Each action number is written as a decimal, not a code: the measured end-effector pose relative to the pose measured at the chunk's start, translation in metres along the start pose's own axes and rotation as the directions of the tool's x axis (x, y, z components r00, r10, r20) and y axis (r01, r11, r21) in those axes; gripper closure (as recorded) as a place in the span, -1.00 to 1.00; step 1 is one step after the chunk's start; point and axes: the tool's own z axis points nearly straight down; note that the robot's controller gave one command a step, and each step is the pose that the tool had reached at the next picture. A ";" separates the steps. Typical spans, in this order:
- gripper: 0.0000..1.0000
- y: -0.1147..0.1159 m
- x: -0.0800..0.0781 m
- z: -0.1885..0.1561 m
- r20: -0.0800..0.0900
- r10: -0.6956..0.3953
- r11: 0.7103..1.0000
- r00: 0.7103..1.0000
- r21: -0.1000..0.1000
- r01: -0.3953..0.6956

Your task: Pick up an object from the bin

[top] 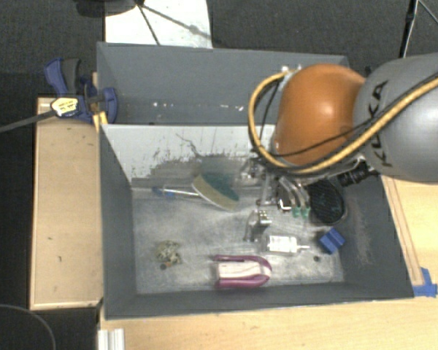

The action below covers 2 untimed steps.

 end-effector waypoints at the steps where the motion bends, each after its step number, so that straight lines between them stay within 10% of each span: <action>1: -1.00 -0.013 0.060 0.105 -0.005 0.010 1.000 1.000 0.001 -0.010; 2: 1.00 -0.013 0.054 0.099 0.015 0.011 1.000 1.000 -0.002 -0.011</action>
Offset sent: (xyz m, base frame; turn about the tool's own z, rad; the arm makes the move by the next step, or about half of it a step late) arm -0.0572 -0.0132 -0.1004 0.0078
